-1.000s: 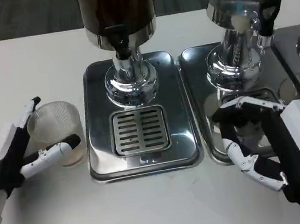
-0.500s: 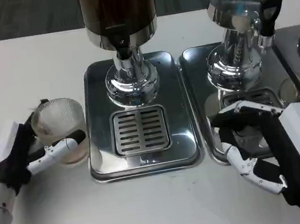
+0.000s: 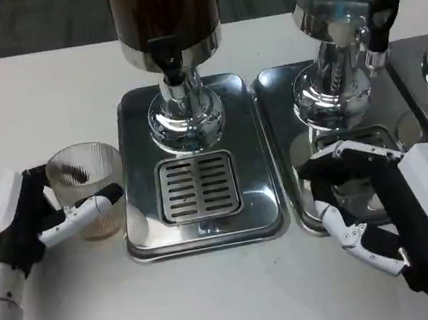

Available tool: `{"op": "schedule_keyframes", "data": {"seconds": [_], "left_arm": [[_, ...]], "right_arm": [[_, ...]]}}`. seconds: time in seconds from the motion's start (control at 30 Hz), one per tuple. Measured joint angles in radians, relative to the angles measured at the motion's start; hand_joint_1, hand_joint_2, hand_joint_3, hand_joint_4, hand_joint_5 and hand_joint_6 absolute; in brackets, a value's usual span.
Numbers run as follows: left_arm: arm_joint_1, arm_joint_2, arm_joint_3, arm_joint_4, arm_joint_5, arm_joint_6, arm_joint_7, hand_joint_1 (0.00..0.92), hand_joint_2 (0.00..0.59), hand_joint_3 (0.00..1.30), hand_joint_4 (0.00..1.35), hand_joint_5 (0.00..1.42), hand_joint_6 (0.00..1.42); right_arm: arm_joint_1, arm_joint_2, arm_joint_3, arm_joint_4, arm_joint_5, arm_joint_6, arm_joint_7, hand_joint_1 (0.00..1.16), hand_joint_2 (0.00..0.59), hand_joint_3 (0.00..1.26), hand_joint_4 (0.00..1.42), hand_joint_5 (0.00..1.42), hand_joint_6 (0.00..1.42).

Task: Grasp the cup under the faucet to collect the drink, then remove the cup.

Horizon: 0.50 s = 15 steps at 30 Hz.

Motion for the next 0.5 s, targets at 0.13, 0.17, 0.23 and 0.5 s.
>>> {"op": "schedule_keyframes", "data": {"seconds": [0.13, 0.17, 0.23, 0.5], "left_arm": [[0.008, 0.000, 0.000, -0.001, 0.005, -0.010, 0.024, 0.259, 0.153, 0.64, 0.68, 1.07, 1.38], [0.010, 0.000, 0.000, -0.001, 0.005, -0.013, 0.028, 0.258, 0.152, 0.64, 0.68, 1.07, 1.38], [0.012, 0.000, 0.001, -0.001, 0.005, -0.016, 0.032, 0.257, 0.151, 0.64, 0.68, 1.07, 1.38], [0.035, 0.003, 0.017, -0.015, 0.010, -0.045, 0.076, 0.253, 0.150, 0.63, 0.67, 1.06, 1.38]], "right_arm": [[0.000, 0.001, 0.001, 0.000, 0.008, 0.000, 0.000, 0.52, 0.465, 0.57, 0.55, 0.54, 0.49], [0.000, 0.001, 0.002, 0.000, 0.009, 0.000, 0.000, 0.52, 0.465, 0.57, 0.55, 0.54, 0.49], [0.000, 0.001, 0.003, 0.000, 0.012, 0.000, 0.000, 0.52, 0.464, 0.57, 0.55, 0.54, 0.49], [-0.007, 0.000, 0.004, 0.002, 0.015, 0.000, 0.000, 0.51, 0.460, 0.56, 0.55, 0.54, 0.49]]}}
